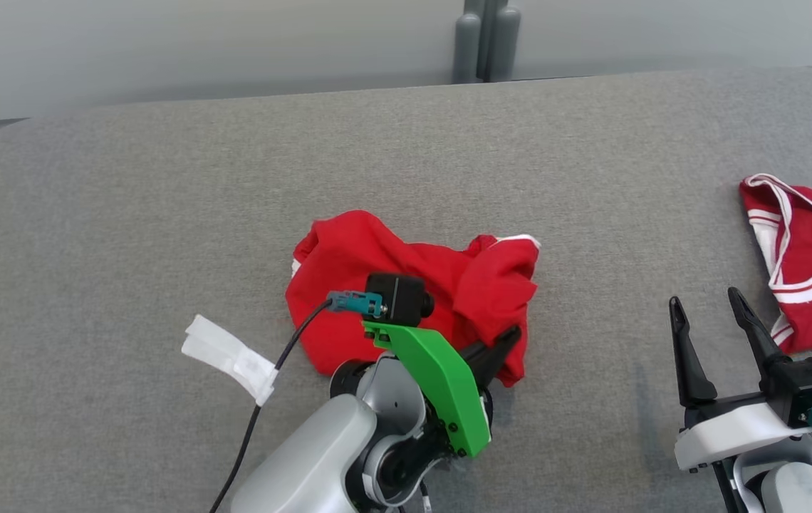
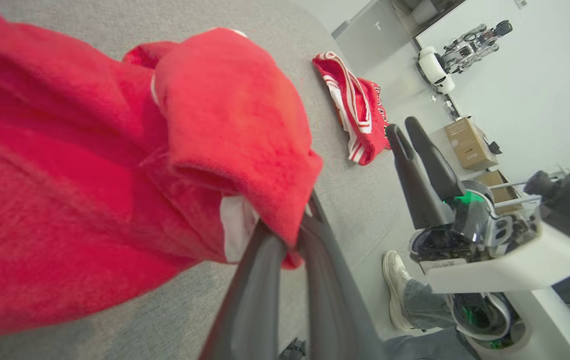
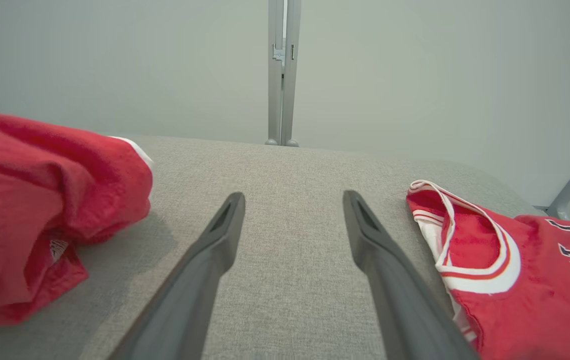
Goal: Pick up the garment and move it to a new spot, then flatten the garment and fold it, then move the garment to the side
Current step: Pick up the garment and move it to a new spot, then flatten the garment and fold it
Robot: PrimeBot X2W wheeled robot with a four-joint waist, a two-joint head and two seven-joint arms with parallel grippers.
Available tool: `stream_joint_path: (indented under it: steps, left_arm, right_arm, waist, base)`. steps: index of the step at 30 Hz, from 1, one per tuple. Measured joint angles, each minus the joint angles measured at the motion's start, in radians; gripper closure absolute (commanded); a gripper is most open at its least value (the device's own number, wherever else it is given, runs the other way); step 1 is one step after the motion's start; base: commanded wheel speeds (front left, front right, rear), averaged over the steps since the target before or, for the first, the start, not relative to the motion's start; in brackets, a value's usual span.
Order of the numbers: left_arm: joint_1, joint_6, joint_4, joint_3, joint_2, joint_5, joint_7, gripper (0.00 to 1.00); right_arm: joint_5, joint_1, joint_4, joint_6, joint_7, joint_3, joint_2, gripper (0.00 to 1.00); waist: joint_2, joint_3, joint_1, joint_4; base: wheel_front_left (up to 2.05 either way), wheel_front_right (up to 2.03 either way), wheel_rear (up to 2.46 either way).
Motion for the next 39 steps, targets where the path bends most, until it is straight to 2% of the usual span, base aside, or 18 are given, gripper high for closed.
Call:
stream_joint_path:
  steps: [5,7,8,10,15,19,21,24,27,31,35,39]
  left_arm:
    - [-0.005,0.027,0.115,-0.042,0.001,0.024,-0.123,1.0]
    - [-0.011,0.029,0.142,-0.076,0.001,0.015,-0.157,0.2]
    - [-0.015,0.028,0.156,-0.098,0.001,0.01,-0.167,0.0]
    - [-0.016,0.011,0.168,-0.143,0.001,-0.01,-0.179,0.0]
    - [-0.014,0.0,0.17,-0.212,0.0,-0.051,-0.214,0.0]
    - [-0.008,-0.007,0.133,-0.224,0.005,-0.045,-0.242,0.0]
    - [-0.008,0.005,0.089,-0.207,0.031,-0.033,-0.261,0.0]
    - [-0.03,0.052,0.019,-0.168,0.099,0.002,-0.289,0.0]
    - [-0.076,0.105,-0.02,-0.108,0.179,0.04,-0.314,0.0]
    - [-0.096,0.158,-0.041,-0.075,0.274,0.084,-0.315,0.0]
    - [-0.079,0.187,-0.098,-0.075,0.315,0.109,-0.335,0.0]
    - [-0.005,0.243,-0.151,-0.08,0.351,0.156,-0.395,0.0]
  right_arm:
    - [0.0,-0.004,0.004,0.0,0.0,0.007,0.002,0.0]
    - [0.001,-0.004,0.005,0.0,0.0,0.006,0.002,0.0]
    - [0.002,-0.005,0.005,0.0,0.0,0.007,0.002,0.0]
    - [0.002,-0.005,0.007,0.0,0.0,0.005,0.003,0.0]
    - [0.001,-0.003,0.01,0.0,0.0,-0.001,0.004,0.0]
    - [-0.001,0.002,0.01,0.0,0.0,0.008,0.004,0.0]
    - [-0.001,0.006,0.011,0.0,0.0,0.015,0.003,0.0]
    - [0.001,0.02,0.029,0.0,0.0,0.042,-0.002,0.0]
    - [0.01,0.023,0.045,0.0,0.0,0.109,-0.006,0.0]
    - [0.024,0.03,0.047,0.0,0.0,0.197,-0.009,0.0]
    - [0.042,0.042,0.053,0.0,0.0,0.289,-0.007,0.0]
    - [0.088,0.071,0.052,0.0,0.0,0.331,0.01,0.0]
  waist:
    - [0.0,0.014,0.0,-0.059]
    - [0.0,0.018,0.0,-0.076]
    - [0.0,0.02,0.0,-0.083]
    - [0.0,0.024,0.0,-0.095]
    - [0.0,0.022,0.0,-0.102]
    - [0.0,0.013,0.0,-0.092]
    - [0.0,0.011,0.0,-0.084]
    - [0.0,0.008,0.0,-0.068]
    - [0.0,0.008,0.0,-0.054]
    - [0.0,0.017,0.0,-0.052]
    - [0.0,0.018,0.0,-0.058]
    - [0.0,0.017,0.0,-0.048]
  base:
    - [0.0,0.0,0.0]
    - [0.0,0.0,0.0]
    - [0.0,0.0,0.0]
    - [0.0,0.0,0.0]
    - [0.0,0.0,0.0]
    - [0.0,0.0,0.0]
    - [0.0,0.0,0.0]
    - [0.0,0.0,0.0]
    - [0.0,0.0,0.0]
    - [0.0,0.0,0.0]
    - [0.0,0.0,0.0]
    - [0.0,0.0,0.0]
